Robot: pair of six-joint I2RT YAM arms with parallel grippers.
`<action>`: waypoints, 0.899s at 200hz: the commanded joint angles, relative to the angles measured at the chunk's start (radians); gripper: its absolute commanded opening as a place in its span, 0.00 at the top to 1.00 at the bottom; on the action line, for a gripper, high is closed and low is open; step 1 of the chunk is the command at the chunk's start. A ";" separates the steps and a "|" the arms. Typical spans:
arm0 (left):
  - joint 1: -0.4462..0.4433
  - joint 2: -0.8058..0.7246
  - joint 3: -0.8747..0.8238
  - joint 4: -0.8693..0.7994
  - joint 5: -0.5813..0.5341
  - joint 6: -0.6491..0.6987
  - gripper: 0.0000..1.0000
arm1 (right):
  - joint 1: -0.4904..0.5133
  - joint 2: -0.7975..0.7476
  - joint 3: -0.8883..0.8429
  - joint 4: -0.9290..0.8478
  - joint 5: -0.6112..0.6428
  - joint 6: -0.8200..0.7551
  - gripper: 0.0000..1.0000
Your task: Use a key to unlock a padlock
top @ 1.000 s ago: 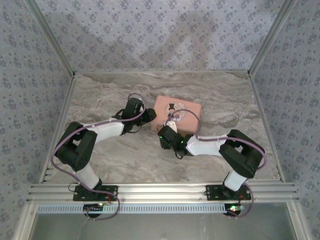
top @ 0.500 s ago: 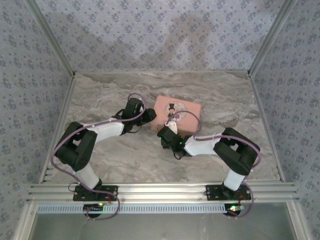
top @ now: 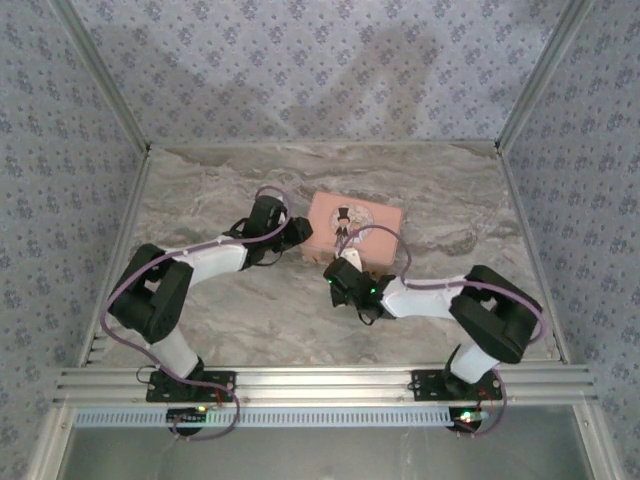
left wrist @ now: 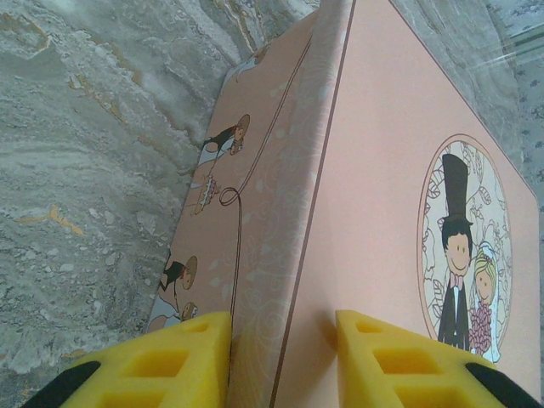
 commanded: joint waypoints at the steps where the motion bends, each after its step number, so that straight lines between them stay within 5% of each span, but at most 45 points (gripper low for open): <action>1: 0.017 -0.033 -0.024 -0.036 0.003 0.000 0.66 | -0.018 -0.080 -0.024 -0.099 -0.050 -0.054 1.00; 96: 0.019 -0.028 -0.033 -0.008 0.021 -0.009 0.66 | -0.075 -0.166 -0.043 -0.131 -0.131 -0.141 1.00; 113: 0.020 -0.025 -0.033 -0.005 0.022 -0.010 0.66 | -0.105 -0.182 -0.048 -0.124 -0.147 -0.147 0.67; 121: 0.019 -0.023 -0.033 -0.003 0.022 -0.012 0.66 | -0.119 -0.183 -0.048 -0.119 -0.151 -0.145 0.59; 180: 0.020 -0.019 -0.031 -0.003 0.031 -0.016 0.66 | -0.125 -0.082 -0.010 -0.056 -0.116 -0.158 0.52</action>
